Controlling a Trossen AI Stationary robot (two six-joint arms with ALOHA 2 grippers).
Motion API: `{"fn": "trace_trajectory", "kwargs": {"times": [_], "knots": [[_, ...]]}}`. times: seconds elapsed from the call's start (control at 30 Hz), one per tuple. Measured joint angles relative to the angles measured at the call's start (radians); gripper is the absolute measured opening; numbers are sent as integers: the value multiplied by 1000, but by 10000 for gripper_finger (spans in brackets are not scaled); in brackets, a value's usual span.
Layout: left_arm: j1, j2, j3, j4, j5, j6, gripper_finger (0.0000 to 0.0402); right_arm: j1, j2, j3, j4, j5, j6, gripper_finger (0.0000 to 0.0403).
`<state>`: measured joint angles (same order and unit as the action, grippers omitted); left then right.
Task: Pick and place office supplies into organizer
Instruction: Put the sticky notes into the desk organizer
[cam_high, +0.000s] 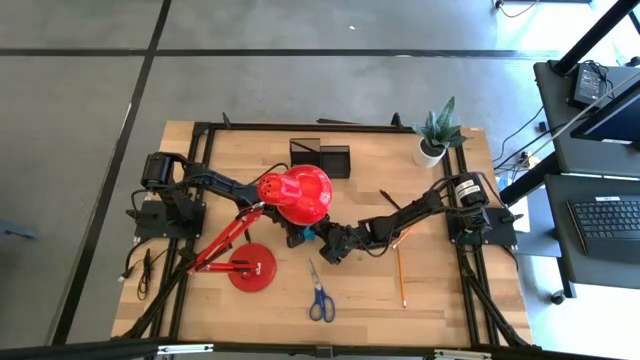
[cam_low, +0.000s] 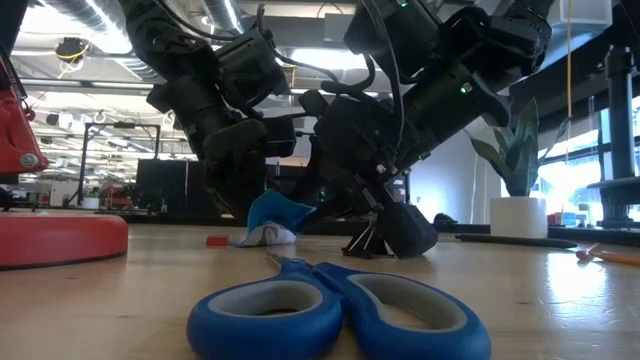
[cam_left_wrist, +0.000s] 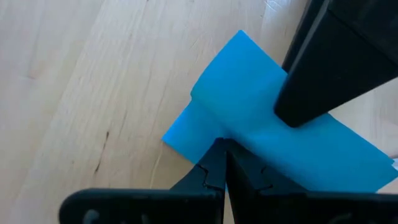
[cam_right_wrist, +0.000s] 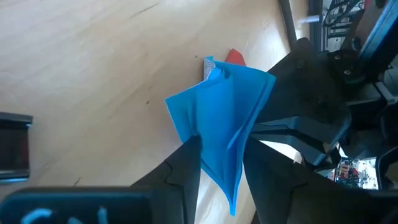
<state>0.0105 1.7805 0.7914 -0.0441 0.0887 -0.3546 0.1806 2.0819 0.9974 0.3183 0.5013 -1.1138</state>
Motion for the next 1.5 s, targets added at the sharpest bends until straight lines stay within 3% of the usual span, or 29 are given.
{"fn": "trace_trajectory", "kwargs": {"times": [0.57,0.9,1.2,1.5], "knots": [[-1,0,0,-3,20,9,3,0,0,0,-18,73,-4,119],[-1,0,0,-4,18,10,2,26,9,102,-181,18,58,119],[-1,0,0,-4,16,24,2,28,13,228,-487,7,171,119],[-1,0,0,-4,13,27,2,33,13,231,-507,10,189,87]]}}
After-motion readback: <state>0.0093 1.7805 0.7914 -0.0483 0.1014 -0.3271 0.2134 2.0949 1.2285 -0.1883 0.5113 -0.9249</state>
